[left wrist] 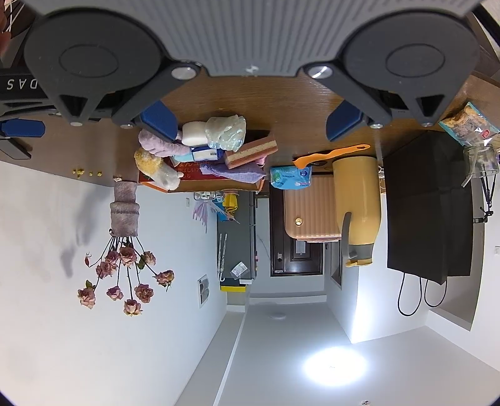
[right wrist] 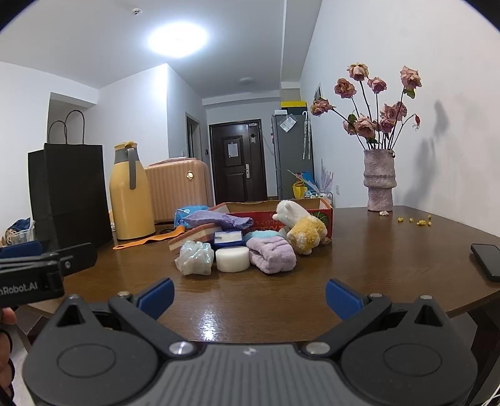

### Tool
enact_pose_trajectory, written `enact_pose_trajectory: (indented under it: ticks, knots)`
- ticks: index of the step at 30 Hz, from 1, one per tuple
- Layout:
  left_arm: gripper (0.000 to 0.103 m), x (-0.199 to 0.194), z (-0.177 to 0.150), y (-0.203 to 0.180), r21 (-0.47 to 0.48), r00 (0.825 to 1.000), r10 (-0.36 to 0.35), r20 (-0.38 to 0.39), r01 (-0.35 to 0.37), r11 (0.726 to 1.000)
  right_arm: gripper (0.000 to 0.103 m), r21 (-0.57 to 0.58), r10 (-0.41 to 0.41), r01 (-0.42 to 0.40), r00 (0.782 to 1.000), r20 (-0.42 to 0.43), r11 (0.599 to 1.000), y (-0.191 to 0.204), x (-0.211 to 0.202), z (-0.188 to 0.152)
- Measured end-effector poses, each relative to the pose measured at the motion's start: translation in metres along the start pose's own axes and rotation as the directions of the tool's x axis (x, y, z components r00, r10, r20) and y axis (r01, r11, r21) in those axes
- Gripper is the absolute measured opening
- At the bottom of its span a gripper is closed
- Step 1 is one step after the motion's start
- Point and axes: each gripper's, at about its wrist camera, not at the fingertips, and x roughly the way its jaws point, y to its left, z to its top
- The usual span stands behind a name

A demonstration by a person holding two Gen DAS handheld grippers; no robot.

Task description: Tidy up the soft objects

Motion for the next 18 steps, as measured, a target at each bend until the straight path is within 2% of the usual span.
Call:
enact_pose_trajectory:
  ticks: [18]
  knots:
    - [0.103,0.0002,-0.0003,0.0013,0.007,1.000,0.002,-0.002,-0.002,1.000,0.103,0.000,-0.004,0.004,1.000,0.006,1.000,-0.0004,-0.0034,0.0013]
